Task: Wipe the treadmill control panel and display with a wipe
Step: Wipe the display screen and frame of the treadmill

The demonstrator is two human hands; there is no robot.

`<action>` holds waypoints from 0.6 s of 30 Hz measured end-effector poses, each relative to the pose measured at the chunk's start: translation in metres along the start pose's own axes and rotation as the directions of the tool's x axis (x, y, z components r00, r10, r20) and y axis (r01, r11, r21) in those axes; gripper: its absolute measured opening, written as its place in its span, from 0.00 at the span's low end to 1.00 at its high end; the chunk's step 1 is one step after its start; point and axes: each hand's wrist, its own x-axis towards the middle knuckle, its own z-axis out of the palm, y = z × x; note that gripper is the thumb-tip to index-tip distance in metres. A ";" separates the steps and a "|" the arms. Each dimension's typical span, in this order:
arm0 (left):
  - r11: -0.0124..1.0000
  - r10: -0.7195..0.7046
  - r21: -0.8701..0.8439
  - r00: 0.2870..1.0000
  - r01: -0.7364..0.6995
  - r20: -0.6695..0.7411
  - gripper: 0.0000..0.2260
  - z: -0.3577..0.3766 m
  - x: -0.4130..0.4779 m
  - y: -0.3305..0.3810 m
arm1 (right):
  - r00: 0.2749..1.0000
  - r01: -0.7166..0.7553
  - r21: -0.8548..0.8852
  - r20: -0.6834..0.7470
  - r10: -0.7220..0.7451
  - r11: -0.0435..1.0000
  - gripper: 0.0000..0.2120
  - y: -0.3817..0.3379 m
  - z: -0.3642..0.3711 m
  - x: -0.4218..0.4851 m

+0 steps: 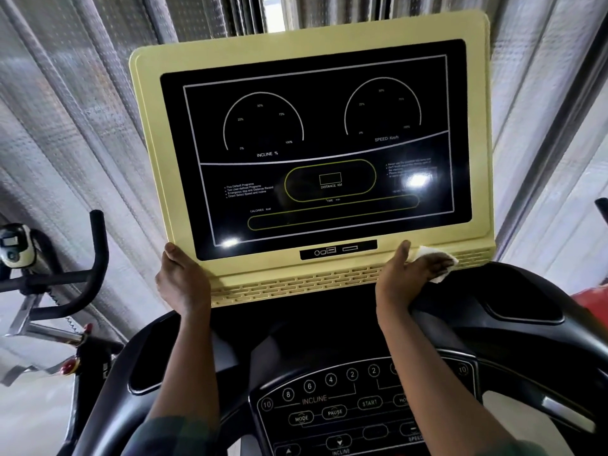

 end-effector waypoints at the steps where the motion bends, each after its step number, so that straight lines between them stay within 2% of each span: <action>1: 1.000 0.008 -0.016 1.000 -0.008 0.025 0.30 -0.001 0.001 -0.001 | 0.999 -0.021 -0.003 -0.026 0.020 1.000 0.38 -0.003 -0.002 0.005; 4: 0.997 0.007 -0.081 0.996 -0.001 0.084 0.27 -0.005 0.003 -0.004 | 0.997 -0.067 -0.017 -0.045 0.066 0.998 0.39 -0.011 0.000 -0.001; 10: 0.983 -0.015 -0.173 0.977 0.053 0.211 0.22 -0.010 0.010 -0.009 | 0.985 0.053 -0.036 0.165 -0.046 0.998 0.41 -0.003 0.029 -0.085; 15: 0.988 -0.049 -0.114 0.920 0.100 0.390 0.25 -0.024 0.024 -0.018 | 0.997 -0.031 -0.018 0.076 0.033 0.999 0.39 -0.017 0.028 -0.069; 18: 0.987 -0.065 -0.099 0.877 0.127 0.477 0.26 -0.027 0.038 -0.028 | 0.990 0.014 -0.081 0.141 -0.002 0.997 0.38 -0.018 0.035 -0.105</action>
